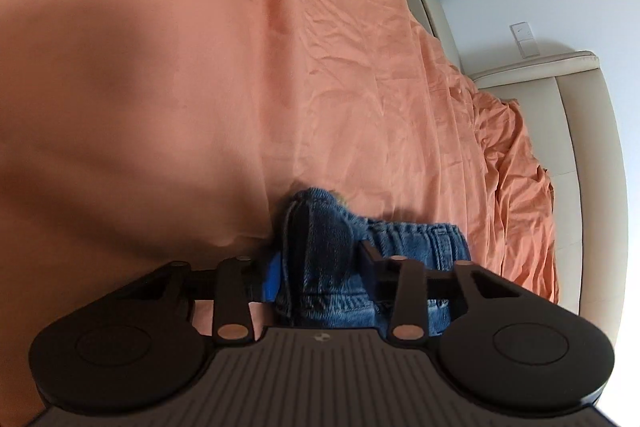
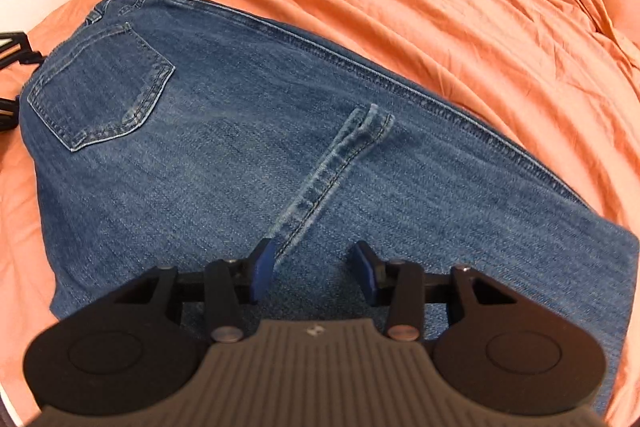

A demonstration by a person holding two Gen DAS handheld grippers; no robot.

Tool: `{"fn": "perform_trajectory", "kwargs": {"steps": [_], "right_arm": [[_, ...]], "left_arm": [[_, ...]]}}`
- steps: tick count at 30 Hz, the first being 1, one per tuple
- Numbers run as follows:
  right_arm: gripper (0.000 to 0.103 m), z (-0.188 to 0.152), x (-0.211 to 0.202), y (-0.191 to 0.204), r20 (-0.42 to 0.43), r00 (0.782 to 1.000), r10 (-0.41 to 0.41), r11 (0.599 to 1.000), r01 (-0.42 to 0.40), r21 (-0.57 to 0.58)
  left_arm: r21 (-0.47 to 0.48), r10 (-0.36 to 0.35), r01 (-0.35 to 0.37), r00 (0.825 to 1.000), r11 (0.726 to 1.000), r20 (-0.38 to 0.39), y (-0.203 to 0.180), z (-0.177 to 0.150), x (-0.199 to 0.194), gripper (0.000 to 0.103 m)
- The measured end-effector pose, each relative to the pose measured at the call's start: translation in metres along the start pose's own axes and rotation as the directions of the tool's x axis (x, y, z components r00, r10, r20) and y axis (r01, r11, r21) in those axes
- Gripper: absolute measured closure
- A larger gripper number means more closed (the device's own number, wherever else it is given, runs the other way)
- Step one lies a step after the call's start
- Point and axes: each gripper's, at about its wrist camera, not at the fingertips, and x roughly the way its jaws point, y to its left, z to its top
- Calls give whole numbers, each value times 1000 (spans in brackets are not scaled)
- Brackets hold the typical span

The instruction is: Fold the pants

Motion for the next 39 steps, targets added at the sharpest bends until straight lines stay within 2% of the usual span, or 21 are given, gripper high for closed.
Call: {"fn": "perform_trajectory", "kwargs": {"steps": [6,9,12,15,18,21,24,27,30,33,34,35,37,39], "right_arm": [[63,-4,-3,-5,27,999,17,999,-18,31],[63,-9,-9,-8,46,999,18,998,-21,55],[63,-14,-20,-10,77,997,19,997,-25,70],[63,-22,-34,-11,120,992,27,994,-39,100],[63,-33,-52,-18,167,985,37,987,-62,147],[63,-46,-67,-27,195,980,28,978,-68,199],[63,-59,-78,-37,204,979,-2,964,-52,262],[63,-71,-91,-54,216,976,-23,944,-50,327],[62,-83,-102,-74,237,971,-43,926,-51,375],[62,-98,-103,-96,246,968,-42,905,-68,421],[62,-102,-100,-102,242,970,-40,896,-72,438],[62,-106,-97,-107,236,971,-38,888,-75,454],[61,-114,-90,-119,213,977,-33,864,-79,497],[61,-118,-84,-129,216,976,8,836,-125,534]], "left_arm": [[-20,-32,33,999,999,15,1,2,-6,80],[69,-54,51,997,996,48,-15,-2,-18,83],[128,-122,111,989,985,78,-32,-8,-39,84],[268,-198,163,974,950,109,-63,-26,-66,84],[480,-277,183,952,858,132,-105,-64,-94,84],[663,-346,197,933,722,99,-142,-114,-115,84],[810,-387,203,921,550,32,-169,-179,-130,84],[890,-374,221,925,399,-62,-183,-245,-135,84],[942,-331,227,933,246,-139,-184,-311,-132,84],[959,-249,256,943,120,-221,-168,-362,-120,84],[960,-207,268,947,85,-246,-163,-377,-114,84],[958,-157,279,951,62,-267,-157,-390,-107,84],[953,-53,299,954,53,-297,-136,-403,-97,83],[952,13,304,952,49,-305,-130,-408,-90,80]]}}
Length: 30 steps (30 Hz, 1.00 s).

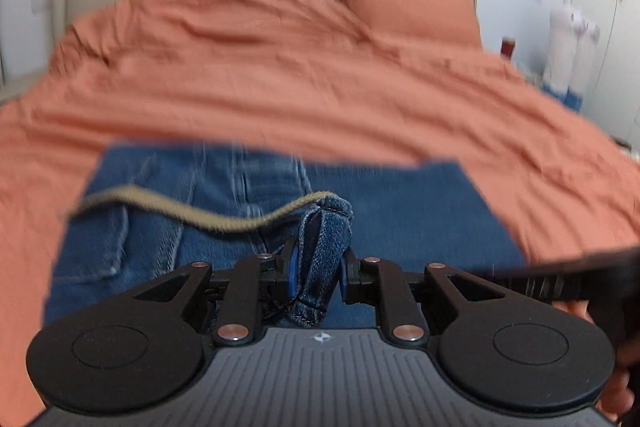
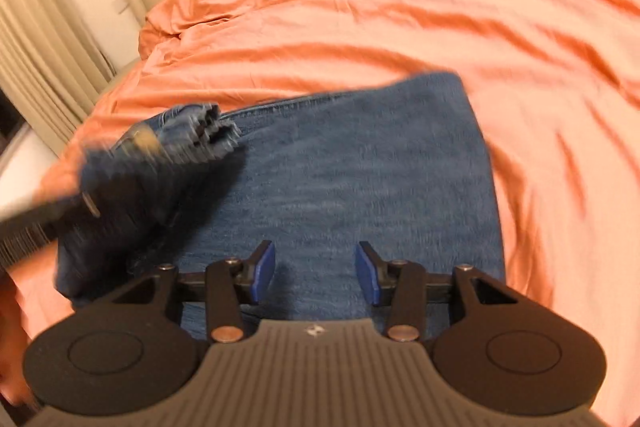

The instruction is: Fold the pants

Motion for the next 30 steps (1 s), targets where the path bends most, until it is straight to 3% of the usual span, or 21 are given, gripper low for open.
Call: {"fn": "perform_trajectory", "kwargs": {"steps": [1,3,5,6,8,10,13,16,18,20,23,30], "right_arm": [[61,0,2,-4,-3,1000,20,1000,-19,20],[61,1,2,-7,0,999,40,998,-40,39],[61,2,0,-8,9,998,65,997,-65,43],[61,3,0,-7,15,997,77,996,-77,44],[61,1,-3,-5,32,994,103,994,-104,44],[61,2,-6,-4,55,990,134,989,-137,52],[61,8,-9,-1,86,977,195,978,-200,62],[61,13,-8,2,90,959,268,954,-277,111],[60,19,0,4,76,947,311,934,-320,160],[54,27,10,6,66,941,332,917,-339,210],[51,42,30,13,47,937,347,906,-347,242],[49,63,93,16,-21,923,384,865,-352,357]], "left_arm": [[3,-8,8,1000,1000,-24,3,0,3,79],[-4,-48,48,997,999,-56,9,1,0,66],[-41,-141,137,986,990,-89,16,7,-1,49],[-65,-184,178,978,982,-96,19,9,-4,45],[-112,-270,258,956,960,-112,27,12,-7,44],[-131,-287,276,955,952,-74,37,16,-17,44],[-172,-213,216,976,961,34,64,30,-34,44],[-209,-73,89,994,974,83,100,44,-37,44],[-198,38,-17,994,980,103,120,51,-34,45],[-201,103,-78,988,976,118,136,56,-26,45],[-271,125,-90,985,958,116,162,57,-13,45],[-420,90,-38,990,907,105,200,41,6,45]]}}
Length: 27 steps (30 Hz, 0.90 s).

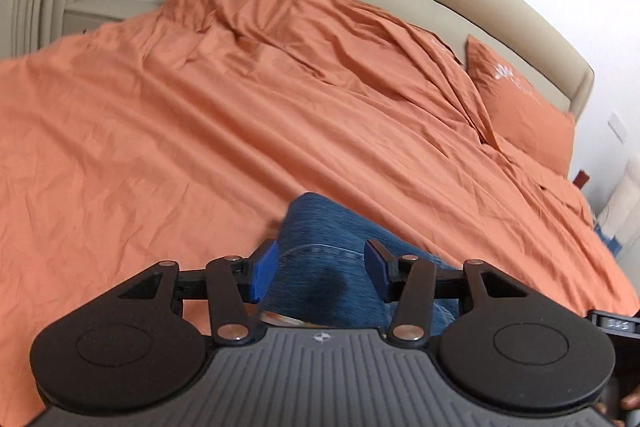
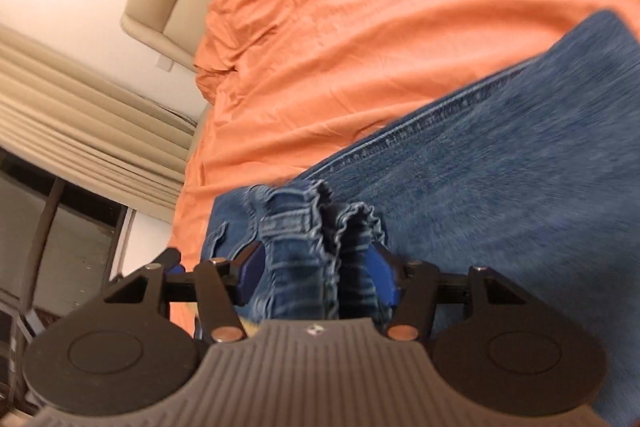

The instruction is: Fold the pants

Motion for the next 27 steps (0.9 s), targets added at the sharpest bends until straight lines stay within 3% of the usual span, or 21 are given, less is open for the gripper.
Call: {"fn": "perform_trajectory", "kwargs": {"steps": [3,5,9,16,23,27], "right_arm": [[52,6,18,-7,-25,999,41,998,-40,52],[66,7,27,-10,-34,997,62,995,-60,76],[82,8,34,-10,-43,997,65,993,-61,98],[89,15,10,71,-16,998,-67,984,63,-168],[90,26,-28,176,39,989,-139,922,144,-360],[91,30,-54,206,99,973,-207,881,230,-414]], "left_arm": [[-24,-6,6,1000,1000,11,9,3,-3,45],[-36,-9,9,1000,999,16,12,6,-2,45],[-48,-16,17,1000,999,12,16,6,-2,45],[-89,-3,6,999,996,36,26,10,-17,47],[-123,-61,65,997,990,41,35,13,-32,47],[-85,-79,81,997,993,20,28,7,-27,50]]}}
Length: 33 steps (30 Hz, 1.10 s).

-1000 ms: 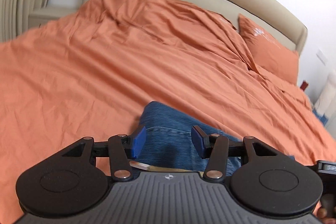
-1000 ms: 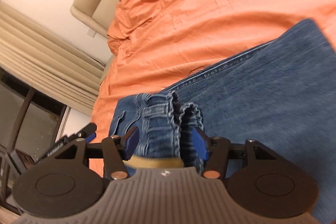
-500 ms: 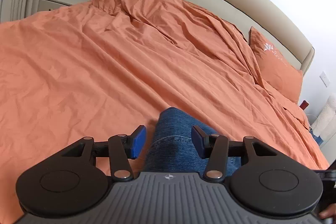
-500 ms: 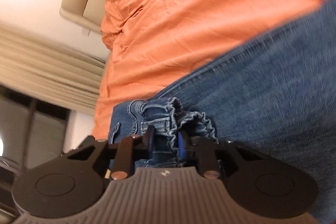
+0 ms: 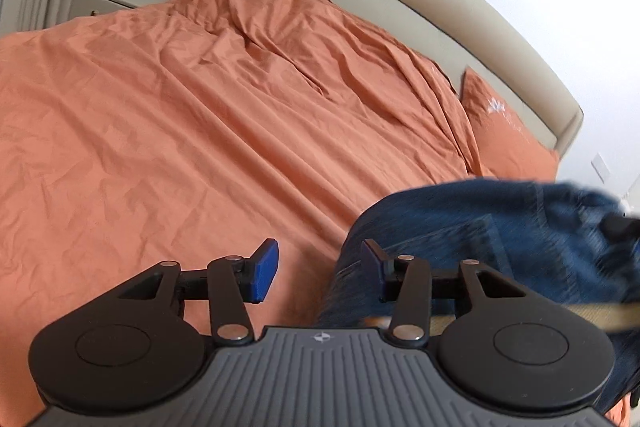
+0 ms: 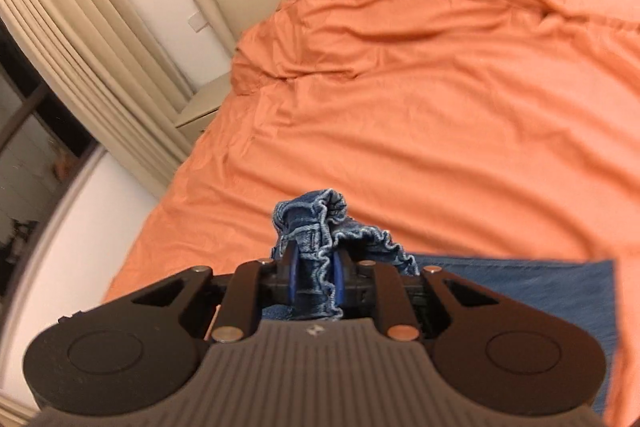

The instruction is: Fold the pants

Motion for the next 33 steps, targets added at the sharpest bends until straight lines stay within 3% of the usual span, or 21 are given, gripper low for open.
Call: {"fn": "perform_trajectory", "kwargs": {"steps": [6,15,18,24,27,29,33], "right_arm": [[91,5,-34,-34,31,991,-131,991,130,33],[91,-34,-17,-156,-19,950,-312,935,310,173],[91,-52,-1,-191,-41,948,-316,922,317,222],[92,-72,29,-234,-47,946,-322,912,323,255],[84,-79,35,-247,-45,952,-303,909,303,286],[69,-82,31,-246,-36,951,-308,908,305,288],[66,-92,-1,-230,56,945,-322,922,300,244]], "left_arm": [[98,-57,61,998,993,-41,-27,-12,8,51],[261,-70,96,992,960,-107,-62,-40,25,51],[308,-53,93,989,947,-137,-70,-50,36,54],[378,50,31,978,925,-203,-69,-70,64,56],[375,63,22,975,927,-212,-68,-71,67,56],[387,77,9,975,922,-208,-70,-71,62,56],[430,83,11,976,903,-200,-78,-71,37,56]]}}
